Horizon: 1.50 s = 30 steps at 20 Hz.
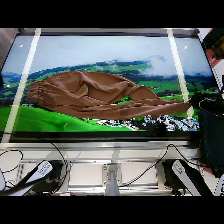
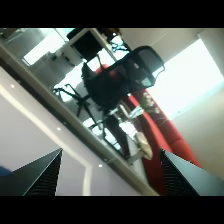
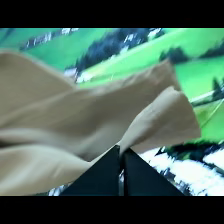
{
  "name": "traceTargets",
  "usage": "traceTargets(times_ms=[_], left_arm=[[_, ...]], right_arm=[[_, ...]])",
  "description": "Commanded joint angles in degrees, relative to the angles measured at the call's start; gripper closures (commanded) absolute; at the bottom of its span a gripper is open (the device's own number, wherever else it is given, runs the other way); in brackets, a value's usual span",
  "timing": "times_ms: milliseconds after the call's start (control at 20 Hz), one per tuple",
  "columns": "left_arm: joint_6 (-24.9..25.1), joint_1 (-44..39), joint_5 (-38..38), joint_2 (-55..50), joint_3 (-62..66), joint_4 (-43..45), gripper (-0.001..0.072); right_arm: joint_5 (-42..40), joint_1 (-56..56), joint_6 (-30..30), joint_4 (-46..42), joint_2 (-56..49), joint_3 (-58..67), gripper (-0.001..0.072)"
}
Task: Fold the clothes and pants, and hang the long-sleeved shirts on hangers.
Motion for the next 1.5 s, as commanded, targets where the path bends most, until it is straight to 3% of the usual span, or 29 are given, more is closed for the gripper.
traceTargets(times_ms=[0, 50, 150, 350, 400, 450, 500, 550, 700, 850, 950, 1150, 1200, 1250, 1450], left_arm=[[-18.8, 8.7, -0.3, 3.5, 0.0, 28.4, 0.0016], [-22.3, 10.3, -0.3, 3.5, 0.0, 35.0, 0.0016], [-24.1, 12.0, -0.7, 3.5, 0.0, 44.2, 0.0016], [-24.1, 12.1, -0.7, 3.5, 0.0, 46.5, 0.0016], [-24.1, 12.1, -0.7, 3.5, 0.0, 46.7, 0.0016], [-24.1, 12.1, -0.7, 3.5, 0.0, 46.7, 0.0016], [-24.1, 12.1, -0.7, 3.5, 0.0, 46.7, 0.0016], [-24.1, 12.1, -0.7, 3.5, 0.0, 46.7, 0.0016], [-24.1, 12.1, -0.7, 3.5, 0.0, 46.7, 0.0016], [-24.1, 12.1, -0.7, 3.5, 0.0, 46.7, 0.0016], [-24.2, 12.1, -0.8, 3.5, 0.0, 46.6, 0.0016], [-26.9, 12.1, -0.9, 3.5, 0.0, 46.7, 0.0016], [-26.9, 12.1, -0.9, 3.5, 0.0, 46.6, 0.0016], [-26.9, 12.1, -0.9, 3.5, 0.0, 46.7, 0.0016], [-26.9, 12.1, -1.1, 3.5, 0.0, 46.6, 0.0016]], right_arm=[[16.2, 0.0, -1.0, -3.8, 0.0, 0.6, 0.0699], [21.1, 0.0, -1.0, -5.9, 0.0, 0.6, 0.0699], [26.4, 0.0, -1.0, -11.2, 0.0, 0.6, 0.0699], [27.8, 0.0, -0.8, -18.8, 0.0, 0.6, 0.0691], [25.6, 0.0, -0.9, -19.4, 0.0, 0.6, 0.0608], [22.1, 0.0, -0.8, -19.6, 0.0, 0.6, 0.0455], [18.1, 0.0, -0.7, -19.6, 0.0, 0.6, 0.0351], [13.6, 0.0, -0.6, -19.6, 0.0, 0.6, 0.0329], [-0.3, -0.5, 6.8, -19.5, -0.5, 0.6, 0.0329], [-4.2, -1.2, 7.8, -14.7, -6.0, 0.6, 0.038], [-3.2, -1.4, 5.6, -11.5, -12.9, 1.8, 0.0379], [5.9, -4.2, -5.6, 3.3, -29.2, 11.1, 0.0379], [7.7, -5.0, -7.3, 5.3, -32.8, 14.0, 0.0362], [8.6, -5.6, -7.2, 5.9, -35.7, 16.8, 0.0266], [11.5, -6.1, -7.5, 5.8, -44.3, 24.5, 0.0226]])
